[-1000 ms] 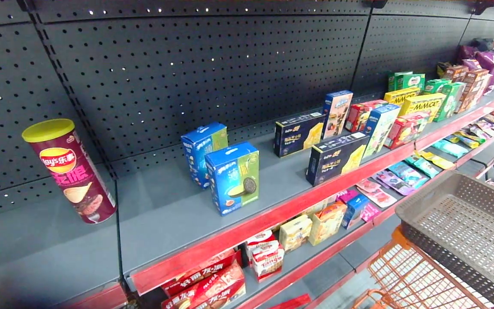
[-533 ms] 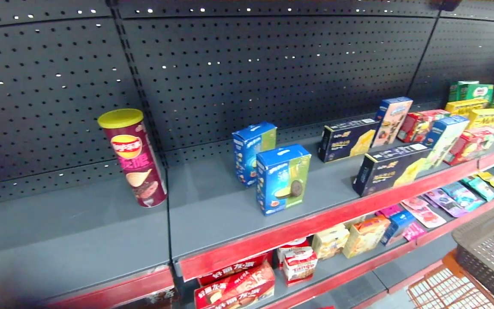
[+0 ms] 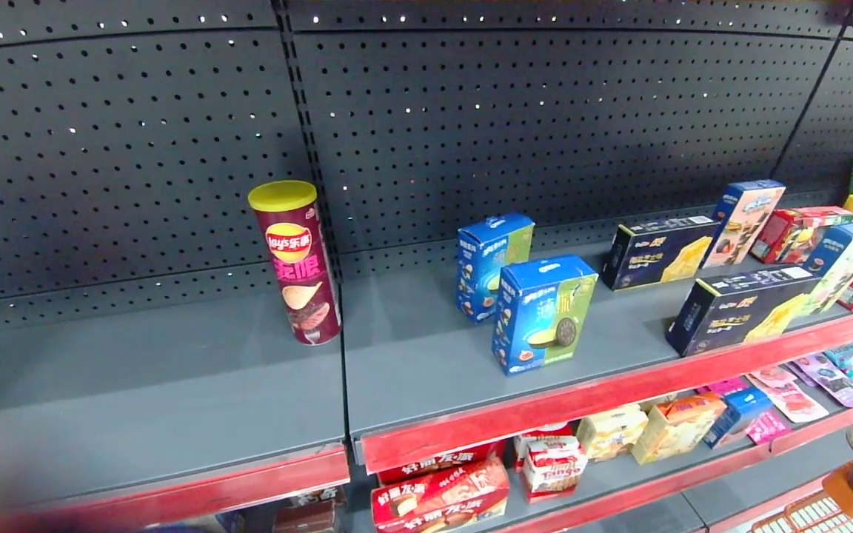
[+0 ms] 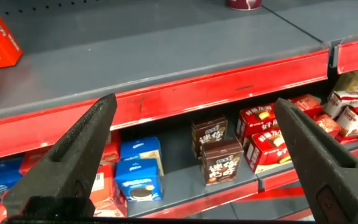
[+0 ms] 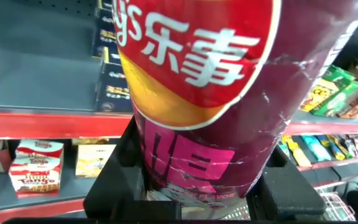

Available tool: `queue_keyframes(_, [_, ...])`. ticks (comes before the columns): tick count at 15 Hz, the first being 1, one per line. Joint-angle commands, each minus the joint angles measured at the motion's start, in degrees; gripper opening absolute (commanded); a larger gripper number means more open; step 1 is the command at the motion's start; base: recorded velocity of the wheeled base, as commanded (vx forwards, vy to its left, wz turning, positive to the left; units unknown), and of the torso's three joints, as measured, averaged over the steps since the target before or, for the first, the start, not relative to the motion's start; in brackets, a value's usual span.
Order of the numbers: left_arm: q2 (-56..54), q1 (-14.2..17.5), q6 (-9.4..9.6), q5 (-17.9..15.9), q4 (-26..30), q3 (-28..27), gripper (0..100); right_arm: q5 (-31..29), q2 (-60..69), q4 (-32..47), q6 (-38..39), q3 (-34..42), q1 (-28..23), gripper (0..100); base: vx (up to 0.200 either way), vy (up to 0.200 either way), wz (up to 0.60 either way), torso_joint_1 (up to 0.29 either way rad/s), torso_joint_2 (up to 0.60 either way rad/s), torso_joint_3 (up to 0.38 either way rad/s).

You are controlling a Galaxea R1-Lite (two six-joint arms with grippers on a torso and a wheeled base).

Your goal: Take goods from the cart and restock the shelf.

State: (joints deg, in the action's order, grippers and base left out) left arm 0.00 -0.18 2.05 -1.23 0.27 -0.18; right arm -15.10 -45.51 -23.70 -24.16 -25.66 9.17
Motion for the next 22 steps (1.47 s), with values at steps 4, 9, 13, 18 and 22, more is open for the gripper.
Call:
queue_keyframes(4, [0.0, 0.0, 0.06, 0.0, 0.0, 0.0, 100, 0.1, -0.2, 0.0, -0.1, 0.0, 0.4, 0, 0.0, 0.0, 0.0, 0.0, 0.0, 0.0])
queue_keyframes(9, [0.0, 0.0, 0.06, 0.0, 0.0, 0.0, 100, 0.1, -0.3, 0.0, -0.1, 0.0, 0.8, 0, 0.0, 0.0, 0.24, 0.001, 0.0, 0.001])
queue_keyframes(13, [0.0, 0.0, 0.06, 0.0, 0.0, 0.0, 100, 0.1, -0.3, 0.0, -0.1, 0.0, 1.2, 0, 0.0, 0.0, 0.6, 0.007, 0.0, 0.001])
queue_keyframes(18, [0.0, 0.0, 0.06, 0.0, 0.0, 0.0, 100, 0.1, 0.1, 0.0, -0.1, 0.8, 1.1, 0, 0.0, 0.0, 0.36, 0.001, 0.0, 0.001])
queue_keyframes(22, [0.0, 0.0, 0.06, 0.0, 0.0, 0.0, 100, 0.1, 0.2, -0.1, 0.2, 0.9, 1.0, 0, 0.0, 0.0, 0.0, 0.0, 0.0, 0.0])
